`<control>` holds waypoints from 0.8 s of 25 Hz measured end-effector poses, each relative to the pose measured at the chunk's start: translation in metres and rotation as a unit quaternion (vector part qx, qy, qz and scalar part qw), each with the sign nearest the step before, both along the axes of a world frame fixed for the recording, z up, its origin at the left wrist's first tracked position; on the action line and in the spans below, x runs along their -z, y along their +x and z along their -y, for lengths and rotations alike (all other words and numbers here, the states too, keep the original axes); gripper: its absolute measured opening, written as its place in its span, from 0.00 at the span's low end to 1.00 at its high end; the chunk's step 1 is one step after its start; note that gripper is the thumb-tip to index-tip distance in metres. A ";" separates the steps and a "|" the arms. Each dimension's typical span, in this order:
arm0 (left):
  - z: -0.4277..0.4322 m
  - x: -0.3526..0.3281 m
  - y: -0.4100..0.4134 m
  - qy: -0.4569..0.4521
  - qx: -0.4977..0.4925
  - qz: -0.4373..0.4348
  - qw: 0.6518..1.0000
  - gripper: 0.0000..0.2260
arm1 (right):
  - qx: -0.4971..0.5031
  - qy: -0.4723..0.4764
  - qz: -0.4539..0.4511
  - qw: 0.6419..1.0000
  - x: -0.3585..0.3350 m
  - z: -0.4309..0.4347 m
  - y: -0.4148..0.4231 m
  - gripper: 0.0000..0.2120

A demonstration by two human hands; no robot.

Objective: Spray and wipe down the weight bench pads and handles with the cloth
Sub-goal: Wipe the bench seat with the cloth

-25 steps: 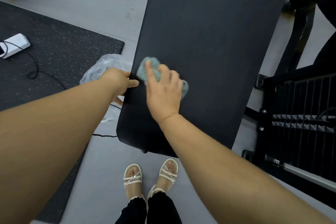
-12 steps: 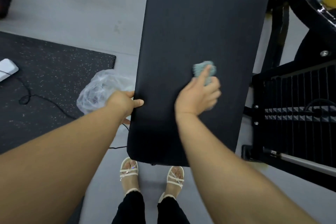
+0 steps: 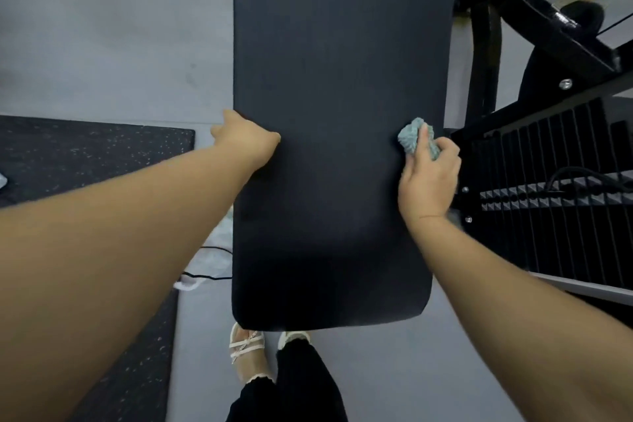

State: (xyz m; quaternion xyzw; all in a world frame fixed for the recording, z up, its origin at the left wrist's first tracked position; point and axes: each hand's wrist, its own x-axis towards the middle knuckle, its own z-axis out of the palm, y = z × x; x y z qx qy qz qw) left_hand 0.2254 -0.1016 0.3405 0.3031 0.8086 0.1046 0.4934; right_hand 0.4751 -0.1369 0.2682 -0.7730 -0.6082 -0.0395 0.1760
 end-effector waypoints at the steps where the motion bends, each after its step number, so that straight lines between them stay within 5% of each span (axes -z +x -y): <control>1: -0.008 0.001 -0.002 -0.002 -0.016 0.012 1.000 0.25 | 0.059 0.004 -0.025 0.998 -0.001 -0.014 -0.020 0.23; 4: -0.017 0.002 -0.011 -0.029 -0.009 0.027 0.999 0.27 | 0.054 0.007 -0.076 0.996 -0.010 -0.036 -0.103 0.24; 6: -0.016 0.003 -0.013 -0.031 0.005 0.017 0.999 0.25 | -0.150 0.011 -0.031 0.988 -0.009 -0.023 -0.136 0.23; 8: -0.015 0.000 -0.014 -0.033 0.008 0.020 0.999 0.24 | -0.345 0.030 0.036 0.937 -0.003 -0.028 -0.115 0.20; 10: -0.017 -0.002 -0.015 -0.041 -0.005 0.040 0.998 0.23 | -0.409 0.066 0.082 0.907 -0.004 -0.051 -0.060 0.20; 13: -0.018 -0.005 -0.016 -0.051 -0.021 0.052 0.997 0.23 | -0.155 0.029 0.010 0.987 -0.018 -0.074 0.009 0.23; 16: -0.018 -0.006 -0.015 -0.049 -0.022 0.057 0.997 0.24 | 0.126 -0.008 -0.078 0.989 -0.020 -0.088 -0.024 0.25; 18: -0.018 -0.004 -0.016 -0.043 -0.017 0.053 0.997 0.23 | 0.085 0.021 -0.080 0.993 -0.019 -0.094 -0.089 0.27; 20: -0.017 0.000 -0.017 -0.037 -0.002 0.040 0.998 0.23 | -0.079 0.036 -0.058 0.995 -0.019 -0.092 -0.153 0.28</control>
